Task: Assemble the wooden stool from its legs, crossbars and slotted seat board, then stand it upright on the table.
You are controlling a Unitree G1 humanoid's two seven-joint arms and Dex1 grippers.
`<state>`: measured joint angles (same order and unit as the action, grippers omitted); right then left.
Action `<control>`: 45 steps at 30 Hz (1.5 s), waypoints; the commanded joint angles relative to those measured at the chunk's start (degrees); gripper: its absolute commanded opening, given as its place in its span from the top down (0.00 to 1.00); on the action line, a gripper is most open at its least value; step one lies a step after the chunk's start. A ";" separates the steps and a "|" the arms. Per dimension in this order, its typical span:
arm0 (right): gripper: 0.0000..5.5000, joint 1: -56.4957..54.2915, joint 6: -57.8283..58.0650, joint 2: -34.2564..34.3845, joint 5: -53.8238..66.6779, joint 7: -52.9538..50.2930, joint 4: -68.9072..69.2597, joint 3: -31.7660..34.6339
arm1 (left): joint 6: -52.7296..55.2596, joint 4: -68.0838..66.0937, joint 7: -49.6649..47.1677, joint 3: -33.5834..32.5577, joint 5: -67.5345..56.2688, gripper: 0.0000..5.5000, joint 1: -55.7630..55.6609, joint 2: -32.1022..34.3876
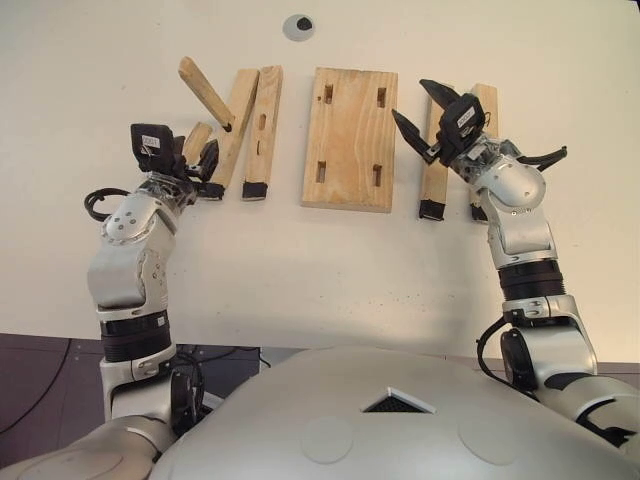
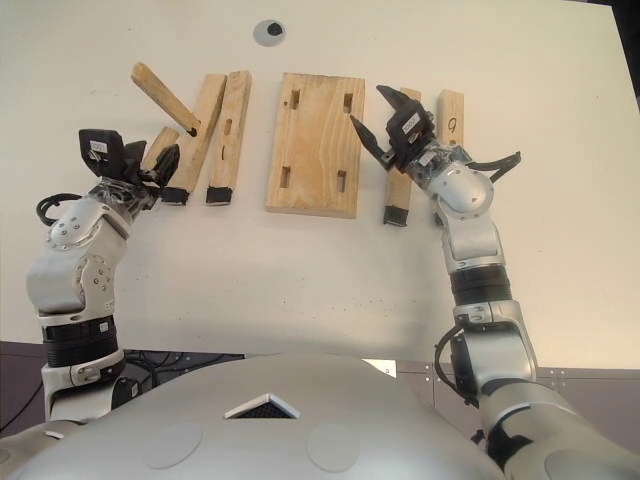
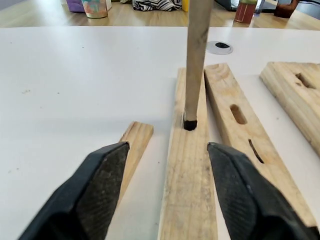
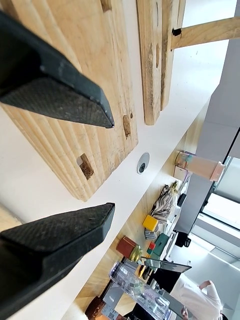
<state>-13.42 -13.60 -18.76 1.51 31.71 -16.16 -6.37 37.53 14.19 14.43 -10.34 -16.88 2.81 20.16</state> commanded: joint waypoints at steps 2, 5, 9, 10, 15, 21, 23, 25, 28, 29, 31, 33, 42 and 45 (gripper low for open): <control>0.50 0.28 0.44 -0.66 -0.69 0.43 0.60 -0.35 | 2.76 0.05 1.83 1.73 0.09 0.46 1.29 0.94; 0.50 0.15 0.35 -0.59 -0.79 0.61 0.29 -0.64 | 3.14 -0.42 2.75 3.00 0.76 0.46 2.15 1.26; 0.50 0.01 0.42 -0.60 -0.92 0.88 0.25 -0.72 | 2.84 -2.80 3.66 4.29 2.35 0.46 2.70 2.40; 0.50 -0.12 0.38 -0.55 -0.99 1.00 0.10 -0.73 | 2.61 -3.34 3.88 4.60 2.76 0.46 2.81 2.65; 0.50 -0.43 0.42 -0.34 -1.19 1.25 0.03 -0.97 | 1.82 -6.17 4.80 6.62 4.81 0.54 2.73 3.93; 0.50 -0.62 0.23 -0.16 -1.15 1.26 0.00 -1.10 | -4.12 -9.15 6.02 7.66 6.98 0.64 1.43 5.08; 0.50 -0.94 0.55 0.35 0.17 0.84 0.35 -0.07 | -7.09 -8.59 6.02 4.50 4.96 0.64 -1.01 4.24; 0.50 -1.72 1.16 1.23 2.51 0.30 0.86 1.71 | -7.57 -6.91 6.59 0.88 1.62 0.64 -4.69 3.96; 0.50 -4.05 4.64 2.11 9.04 1.78 1.49 4.74 | -0.14 -2.80 9.21 -3.99 -9.35 0.64 -10.93 3.30; 0.50 -4.82 7.85 2.38 12.90 3.30 2.26 5.88 | 3.44 -1.80 10.02 -5.52 -14.19 0.64 -12.67 2.54; 0.50 -6.69 21.94 2.65 26.11 7.05 5.87 9.08 | 11.70 -1.11 11.10 -8.47 -25.56 0.64 -15.58 0.85; 0.50 -9.10 40.79 1.03 42.73 11.30 9.71 12.34 | 18.81 -1.05 12.02 -10.34 -36.91 0.64 -17.33 -0.73; 0.37 -19.25 75.35 0.84 71.51 10.16 5.93 19.25 | 28.57 -1.69 17.04 -7.28 -59.75 0.64 -17.90 -2.30; 0.27 -20.95 78.47 1.91 75.28 7.06 5.38 21.07 | 28.99 -1.18 17.17 -6.33 -62.21 0.64 -17.17 -1.88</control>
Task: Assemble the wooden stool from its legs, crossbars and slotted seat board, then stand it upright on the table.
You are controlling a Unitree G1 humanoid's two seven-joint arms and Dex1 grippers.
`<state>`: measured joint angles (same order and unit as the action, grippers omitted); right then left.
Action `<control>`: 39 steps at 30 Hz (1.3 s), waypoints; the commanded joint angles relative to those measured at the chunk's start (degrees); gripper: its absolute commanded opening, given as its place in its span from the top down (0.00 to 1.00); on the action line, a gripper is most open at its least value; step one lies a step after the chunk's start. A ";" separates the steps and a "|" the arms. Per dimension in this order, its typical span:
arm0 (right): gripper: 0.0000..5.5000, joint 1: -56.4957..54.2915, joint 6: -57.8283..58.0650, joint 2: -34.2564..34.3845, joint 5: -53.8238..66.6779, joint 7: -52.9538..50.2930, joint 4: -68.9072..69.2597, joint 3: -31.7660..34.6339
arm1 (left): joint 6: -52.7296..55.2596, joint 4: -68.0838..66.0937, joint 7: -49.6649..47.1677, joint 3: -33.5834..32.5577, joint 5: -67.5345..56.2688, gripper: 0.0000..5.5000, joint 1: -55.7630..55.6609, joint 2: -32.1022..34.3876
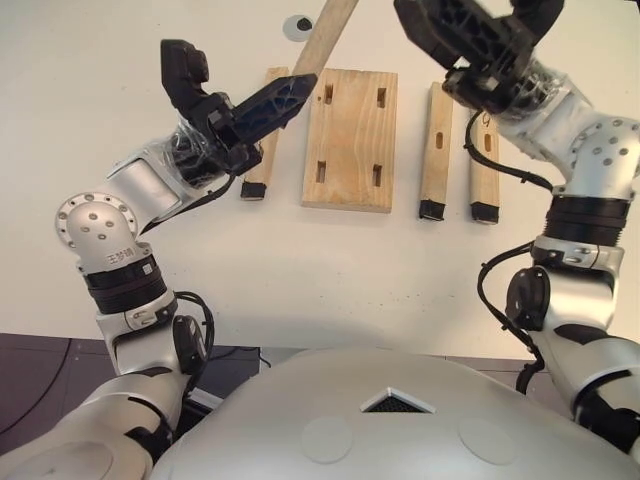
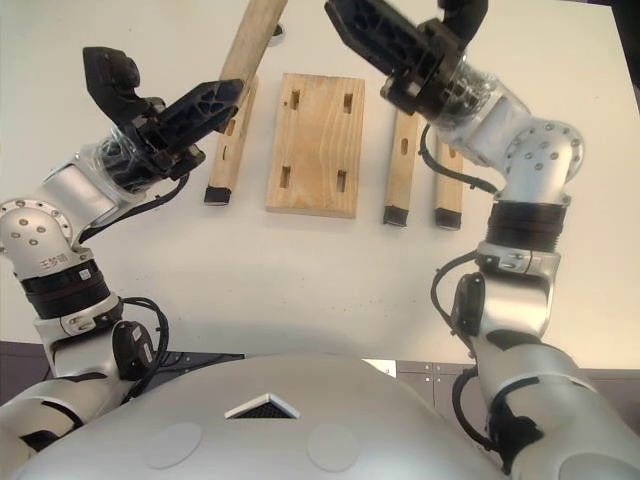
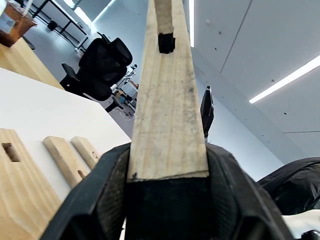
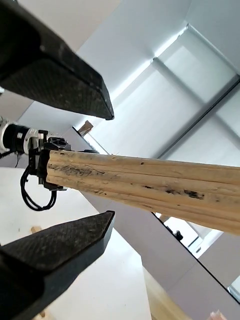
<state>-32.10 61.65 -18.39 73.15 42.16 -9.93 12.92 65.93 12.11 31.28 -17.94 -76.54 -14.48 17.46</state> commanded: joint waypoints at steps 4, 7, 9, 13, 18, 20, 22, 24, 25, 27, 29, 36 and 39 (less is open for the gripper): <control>0.22 -3.08 4.22 2.16 3.93 -5.74 -0.57 1.97 | 0.09 1.15 0.31 2.66 -3.24 0.64 0.94 1.34; 0.22 -3.50 4.11 3.20 2.93 -6.73 -0.82 1.79 | -0.35 1.50 0.27 3.66 -3.35 0.64 1.17 1.43; 0.22 -3.72 3.90 3.92 2.65 -7.29 -1.04 1.65 | -0.62 1.75 0.35 4.27 -3.29 0.64 1.44 1.42; 0.24 -3.51 3.31 5.37 1.76 -7.85 -1.19 1.16 | -1.07 2.15 -0.10 4.90 -3.94 0.64 1.97 1.14; 0.40 -3.21 3.34 6.13 1.67 -8.41 -1.19 1.32 | -1.56 2.34 -0.67 5.15 -4.39 0.64 2.45 0.90; 0.47 -3.38 3.28 6.19 1.39 -8.57 -1.49 1.37 | -1.93 2.45 -0.84 5.30 -4.47 0.64 2.69 0.84; 0.54 -3.46 3.03 6.12 0.74 -8.47 -1.61 1.20 | -2.52 2.37 -1.16 5.42 -4.19 0.64 2.76 0.61; 0.59 -3.34 2.66 6.20 -0.41 -8.13 -1.44 1.04 | -3.10 1.88 -1.65 5.53 -3.46 0.64 2.83 0.47; 0.62 -3.27 2.45 6.24 -0.96 -7.93 -1.37 0.95 | -3.36 1.61 -1.54 5.54 -3.15 0.64 2.89 0.61; 0.62 -3.03 1.97 6.23 -1.95 -7.48 -1.25 0.71 | -3.86 1.19 -1.02 5.52 -2.67 0.55 3.18 1.06; 0.62 -2.52 0.87 5.98 -3.66 -6.60 -1.20 0.19 | -4.49 0.37 -0.16 5.52 -1.42 0.49 3.83 1.73; 0.62 1.72 -14.70 -0.09 -19.76 9.91 -3.20 -5.06 | -8.28 -7.05 7.06 4.39 6.41 0.28 9.48 5.75; 0.62 3.83 -26.01 -3.60 -28.74 19.53 -5.22 -8.72 | -13.37 -11.59 6.18 3.66 12.28 0.23 9.33 5.16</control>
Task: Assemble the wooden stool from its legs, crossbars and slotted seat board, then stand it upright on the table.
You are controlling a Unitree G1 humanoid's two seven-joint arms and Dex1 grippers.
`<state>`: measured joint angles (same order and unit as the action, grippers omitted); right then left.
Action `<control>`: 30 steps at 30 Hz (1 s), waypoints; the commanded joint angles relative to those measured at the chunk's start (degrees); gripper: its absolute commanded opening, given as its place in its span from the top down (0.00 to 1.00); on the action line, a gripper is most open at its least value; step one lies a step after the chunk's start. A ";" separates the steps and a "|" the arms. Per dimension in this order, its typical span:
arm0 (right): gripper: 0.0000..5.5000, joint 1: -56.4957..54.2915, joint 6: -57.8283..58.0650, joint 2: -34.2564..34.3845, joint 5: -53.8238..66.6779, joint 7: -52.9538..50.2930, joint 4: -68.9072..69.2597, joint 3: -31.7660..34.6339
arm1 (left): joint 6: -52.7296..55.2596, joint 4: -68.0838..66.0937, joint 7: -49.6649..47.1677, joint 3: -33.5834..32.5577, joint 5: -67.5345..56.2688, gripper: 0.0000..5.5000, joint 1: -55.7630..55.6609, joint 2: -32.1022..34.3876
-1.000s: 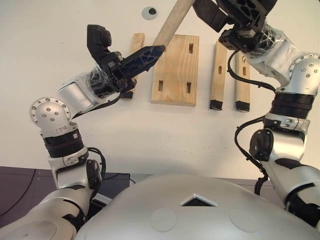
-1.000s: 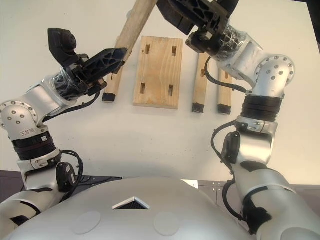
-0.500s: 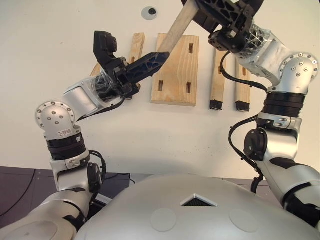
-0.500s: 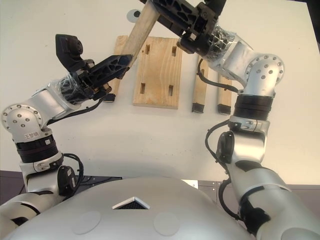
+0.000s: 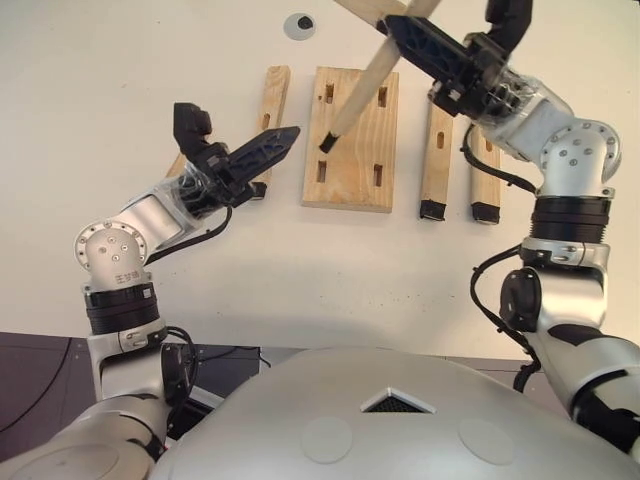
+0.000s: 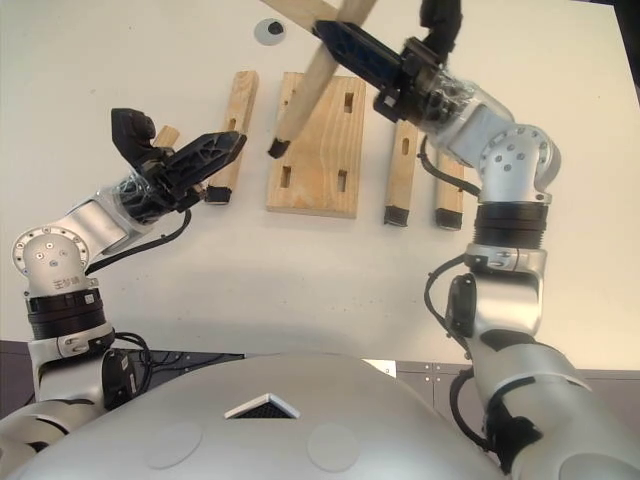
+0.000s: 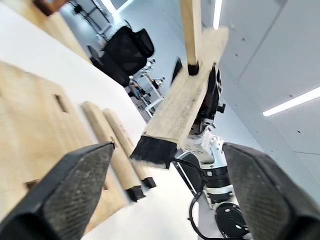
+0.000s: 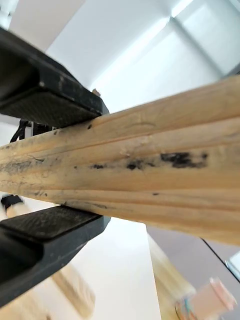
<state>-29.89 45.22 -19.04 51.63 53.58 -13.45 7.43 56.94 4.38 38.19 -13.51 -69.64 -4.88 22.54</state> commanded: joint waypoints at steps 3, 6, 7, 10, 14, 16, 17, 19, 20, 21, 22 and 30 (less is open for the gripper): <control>0.62 2.51 -18.26 -4.84 -13.80 14.21 -4.53 -5.25 | -6.29 -4.76 -0.98 -1.63 6.85 0.23 -0.58 -0.89; 0.62 2.68 -23.26 -5.44 -17.78 17.29 -6.95 -6.29 | -6.82 -4.86 -0.90 -1.97 7.43 0.23 -0.53 -1.32; 0.62 2.68 -24.14 -5.46 -18.58 17.93 -7.61 -6.37 | -6.94 -4.94 -0.88 -2.03 7.64 0.23 -0.50 -1.40; 0.62 3.02 -25.77 -5.60 -20.08 19.41 -8.46 -6.25 | -7.04 -5.29 -0.95 -2.34 8.20 0.23 -0.71 -1.50; 0.62 3.38 -26.51 -6.36 -21.05 20.53 -8.29 -5.69 | -7.05 -5.51 -1.01 -2.67 8.66 0.23 -0.72 -1.87; 0.62 3.48 -26.70 -6.51 -21.42 20.98 -8.30 -5.60 | -6.93 -5.45 -1.11 -2.78 8.83 0.23 -0.68 -2.14; 0.62 3.54 -26.82 -6.55 -21.63 21.19 -8.31 -5.53 | -6.83 -5.49 -1.14 -2.85 8.92 0.23 -0.76 -2.23; 0.62 3.69 -27.31 -6.67 -22.20 21.56 -8.54 -5.58 | -6.77 -5.67 -1.18 -3.00 9.05 0.23 -0.86 -2.31; 0.62 3.79 -27.54 -6.74 -22.48 21.73 -8.67 -5.62 | -6.77 -5.75 -1.20 -3.05 9.11 0.23 -0.88 -2.33; 0.62 3.88 -27.71 -6.82 -22.72 21.85 -8.74 -5.64 | -6.75 -5.76 -1.28 -3.10 9.13 0.23 -0.83 -2.37; 0.62 4.02 -28.14 -7.03 -23.20 22.09 -8.84 -5.82 | -6.75 -5.77 -1.33 -3.07 9.22 0.23 -0.74 -2.46; 0.63 5.86 -35.38 -9.99 -30.95 27.50 -11.68 -12.68 | -7.13 -8.10 -1.89 -3.74 10.36 0.23 -0.72 -3.05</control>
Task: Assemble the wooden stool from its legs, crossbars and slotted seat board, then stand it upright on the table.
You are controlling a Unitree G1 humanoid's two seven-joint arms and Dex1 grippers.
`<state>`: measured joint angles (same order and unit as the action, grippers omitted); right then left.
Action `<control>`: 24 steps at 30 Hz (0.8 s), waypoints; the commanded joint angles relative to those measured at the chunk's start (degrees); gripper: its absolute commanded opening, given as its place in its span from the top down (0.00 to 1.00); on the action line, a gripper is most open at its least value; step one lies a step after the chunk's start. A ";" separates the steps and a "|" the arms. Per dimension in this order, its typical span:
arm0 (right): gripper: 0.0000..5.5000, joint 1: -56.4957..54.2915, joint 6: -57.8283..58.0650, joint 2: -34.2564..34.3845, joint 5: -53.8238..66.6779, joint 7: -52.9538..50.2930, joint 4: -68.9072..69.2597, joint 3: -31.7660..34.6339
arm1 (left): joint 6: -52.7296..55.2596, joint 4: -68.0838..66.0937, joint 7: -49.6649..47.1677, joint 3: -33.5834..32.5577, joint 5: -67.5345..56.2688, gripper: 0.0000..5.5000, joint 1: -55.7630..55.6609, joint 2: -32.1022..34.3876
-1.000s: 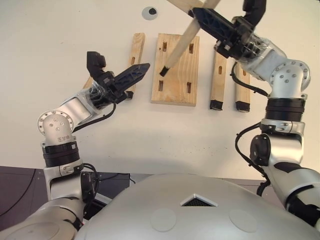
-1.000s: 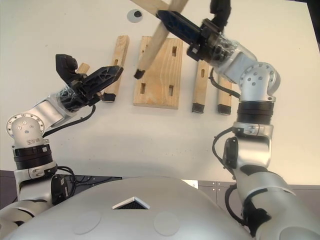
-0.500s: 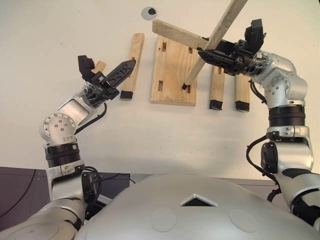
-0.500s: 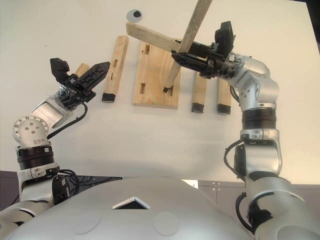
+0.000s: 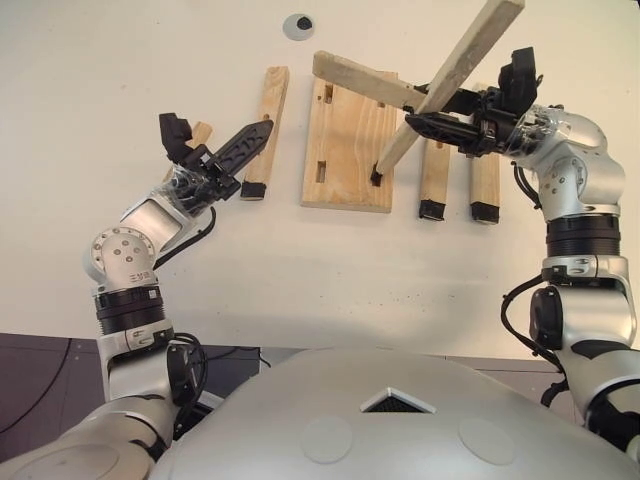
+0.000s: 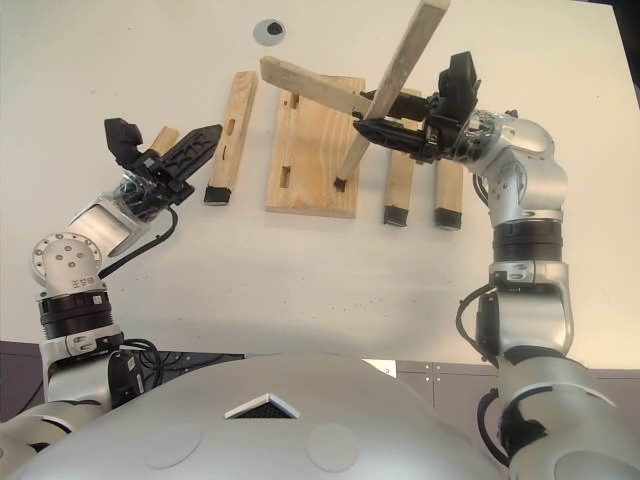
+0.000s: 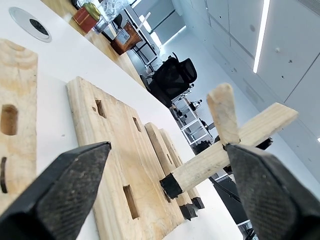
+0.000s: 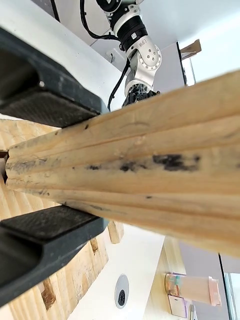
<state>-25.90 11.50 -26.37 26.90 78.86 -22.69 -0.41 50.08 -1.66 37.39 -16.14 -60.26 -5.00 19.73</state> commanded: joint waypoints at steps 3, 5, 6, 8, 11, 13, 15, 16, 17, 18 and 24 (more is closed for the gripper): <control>0.63 1.20 -3.28 -4.55 -7.89 5.09 -3.90 -7.50 | -0.92 -2.77 -1.37 -2.05 1.29 0.23 -0.59 -0.39; 0.63 0.13 -5.78 -5.61 -10.06 5.89 -5.25 -9.30 | -1.41 -2.35 -1.57 -2.23 1.50 0.23 -0.24 -1.02; 0.63 -0.39 -6.79 -6.01 -10.91 6.02 -5.64 -10.23 | -1.58 -2.07 -1.69 -2.26 1.54 0.23 0.01 -1.37; 0.63 -1.49 -8.50 -6.87 -12.96 6.56 -5.59 -12.40 | -2.12 -0.85 -2.13 -2.06 1.61 0.23 1.05 -2.51; 0.63 -2.92 -8.40 -8.41 -16.32 6.71 -4.45 -16.20 | -2.99 1.10 -3.02 -1.96 1.53 0.23 2.46 -4.45; 0.63 -4.87 -4.19 -9.13 -18.22 5.61 -3.55 -18.54 | -3.55 2.34 -3.71 -1.82 1.54 0.23 3.26 -5.76; 0.63 -7.19 0.59 -9.56 -19.22 5.22 -2.47 -20.52 | -4.06 3.18 -3.89 -1.73 1.60 0.23 4.04 -6.74; 0.63 -7.83 2.13 -9.80 -19.58 5.08 -1.91 -21.30 | -4.30 3.35 -3.91 -1.71 1.66 0.23 4.33 -7.05; 0.63 -8.04 3.02 -10.11 -19.98 5.03 -1.50 -21.88 | -4.48 3.49 -3.99 -1.73 1.75 0.23 4.54 -7.32; 0.63 -7.83 3.52 -10.39 -20.22 4.70 -1.39 -22.33 | -4.66 3.57 -4.11 -1.73 1.78 0.23 4.68 -7.51; 0.58 -5.08 6.23 -12.32 -15.79 1.47 2.42 -19.39 | -4.67 3.78 -4.26 -2.65 1.37 0.23 5.24 -6.71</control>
<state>-35.35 12.70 -34.75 16.08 81.20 -19.70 -17.82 45.76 1.36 33.76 -18.27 -59.51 0.00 12.46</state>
